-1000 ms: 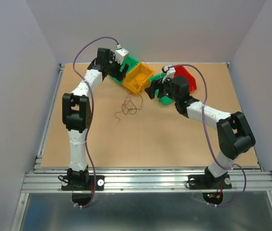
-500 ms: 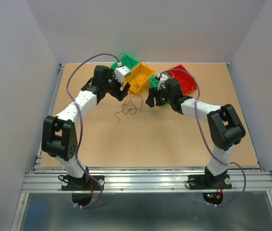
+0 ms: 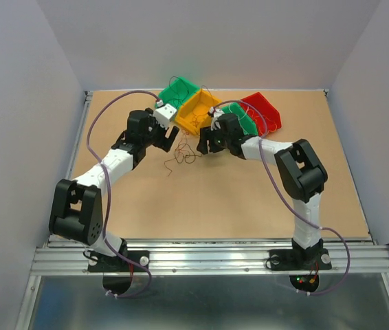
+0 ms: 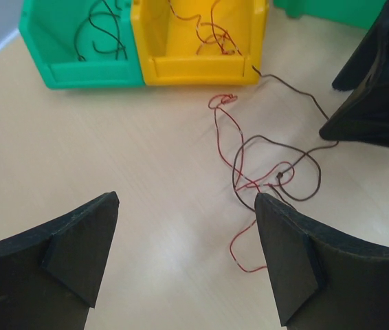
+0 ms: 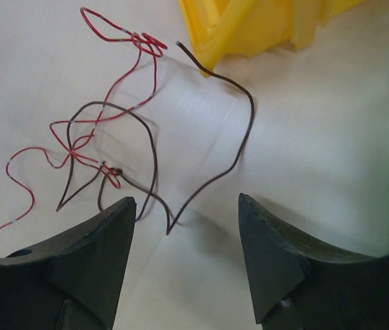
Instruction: Untangle the cables
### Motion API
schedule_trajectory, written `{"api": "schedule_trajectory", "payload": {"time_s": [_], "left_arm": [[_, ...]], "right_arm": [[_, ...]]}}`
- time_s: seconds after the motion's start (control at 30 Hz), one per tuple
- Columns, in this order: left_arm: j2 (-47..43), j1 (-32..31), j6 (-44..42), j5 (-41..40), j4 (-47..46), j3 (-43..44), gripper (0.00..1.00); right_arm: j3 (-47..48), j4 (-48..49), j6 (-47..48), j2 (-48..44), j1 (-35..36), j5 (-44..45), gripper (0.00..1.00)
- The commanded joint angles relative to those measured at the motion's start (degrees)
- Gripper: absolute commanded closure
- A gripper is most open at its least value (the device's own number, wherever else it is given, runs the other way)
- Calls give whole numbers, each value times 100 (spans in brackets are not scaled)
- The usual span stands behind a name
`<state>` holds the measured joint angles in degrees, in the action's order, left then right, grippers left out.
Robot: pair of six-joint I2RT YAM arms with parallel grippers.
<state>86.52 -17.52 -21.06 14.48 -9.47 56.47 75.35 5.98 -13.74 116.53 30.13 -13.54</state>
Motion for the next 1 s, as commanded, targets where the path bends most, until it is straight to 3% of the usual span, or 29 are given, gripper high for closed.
{"api": "schedule_trajectory", "payload": {"time_s": [0.0, 0.43, 0.5, 0.63, 0.73, 0.97], "left_arm": [[-408, 38, 76, -156, -757, -118, 8], [-460, 38, 49, -103, -837, -206, 8], [-469, 38, 41, -77, -837, -215, 8], [-522, 47, -12, 186, -845, -268, 8], [-592, 38, -170, 713, -872, -390, 8], [-900, 38, -337, 1504, -1012, -646, 8]], "right_arm": [[542, 184, -173, 282, 89, 9, 37], [805, -386, -121, 475, 151, -88, 46], [920, -439, -120, 555, 151, -79, 51], [832, -413, -24, 336, 160, -105, 86], [420, 25, -15, -147, 160, -70, 97], [-1381, 1379, -252, -2141, 177, -561, 100]]}}
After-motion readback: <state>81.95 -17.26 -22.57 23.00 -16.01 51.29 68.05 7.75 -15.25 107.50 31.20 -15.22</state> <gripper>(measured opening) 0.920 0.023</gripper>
